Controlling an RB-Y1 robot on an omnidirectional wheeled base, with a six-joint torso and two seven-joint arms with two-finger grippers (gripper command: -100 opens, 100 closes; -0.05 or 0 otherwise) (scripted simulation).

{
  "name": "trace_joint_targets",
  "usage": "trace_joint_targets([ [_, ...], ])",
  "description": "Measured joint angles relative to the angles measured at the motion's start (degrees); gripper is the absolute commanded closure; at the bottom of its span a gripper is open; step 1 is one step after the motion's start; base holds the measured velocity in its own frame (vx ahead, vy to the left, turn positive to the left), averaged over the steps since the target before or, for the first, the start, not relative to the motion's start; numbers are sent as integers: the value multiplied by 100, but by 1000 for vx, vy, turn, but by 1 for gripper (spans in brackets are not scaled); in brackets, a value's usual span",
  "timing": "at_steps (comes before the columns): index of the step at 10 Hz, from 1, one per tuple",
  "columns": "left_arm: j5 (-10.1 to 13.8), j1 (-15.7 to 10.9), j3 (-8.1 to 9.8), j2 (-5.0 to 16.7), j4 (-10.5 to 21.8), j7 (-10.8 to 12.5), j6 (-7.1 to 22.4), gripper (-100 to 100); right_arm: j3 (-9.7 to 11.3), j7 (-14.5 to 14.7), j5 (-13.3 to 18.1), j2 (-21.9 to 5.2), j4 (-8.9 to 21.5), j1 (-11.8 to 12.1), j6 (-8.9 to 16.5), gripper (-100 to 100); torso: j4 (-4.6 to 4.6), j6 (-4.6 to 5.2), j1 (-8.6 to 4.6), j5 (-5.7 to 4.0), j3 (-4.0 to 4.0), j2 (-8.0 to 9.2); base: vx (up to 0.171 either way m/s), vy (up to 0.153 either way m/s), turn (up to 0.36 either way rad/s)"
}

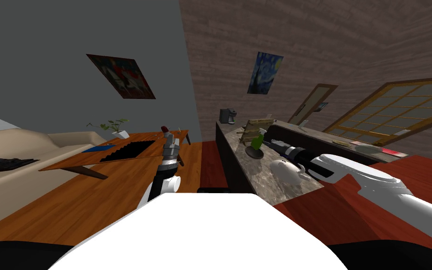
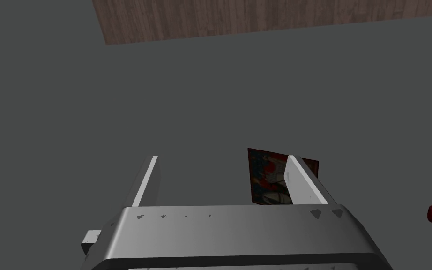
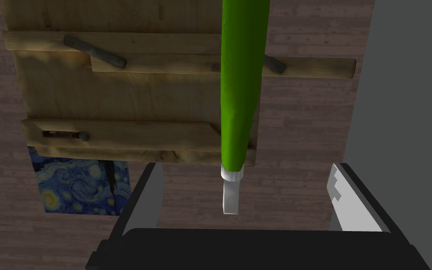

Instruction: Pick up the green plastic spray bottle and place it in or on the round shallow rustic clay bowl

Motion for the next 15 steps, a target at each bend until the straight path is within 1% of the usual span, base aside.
trace_joint_targets([
  [1,0,0,0,0,0,0,0,0,0,0,0,0,0,0,0,0,0,0,0,0,1,2,0,0,0],
  [2,0,0,0,0,0,0,0,0,0,0,0,0,0,0,0,-100,1,0,0,0,2,3,7,-2,-87],
  [6,0,0,0,0,0,0,0,0,-152,-258,-123,-394,-126,60,31,-100,0,0,1,1,0,-1,12,-1,-71],
  [8,0,0,0,0,0,0,0,0,-331,-416,-198,-625,-277,205,71,-100,0,2,1,1,0,0,14,5,-85],
  [10,0,0,0,0,0,0,0,0,-353,-591,-280,-895,-324,159,115,-100,-1,-1,7,2,-1,-2,10,11,-27],
  [11,0,0,0,0,0,0,0,0,-355,-609,-285,-908,-323,156,114,0,0,-1,4,0,0,0,0,0,0],
  [15,0,0,0,0,0,0,0,0,-355,-607,-284,-907,-323,156,114,0,1,0,0,-1,2,3,0,0,0],
])
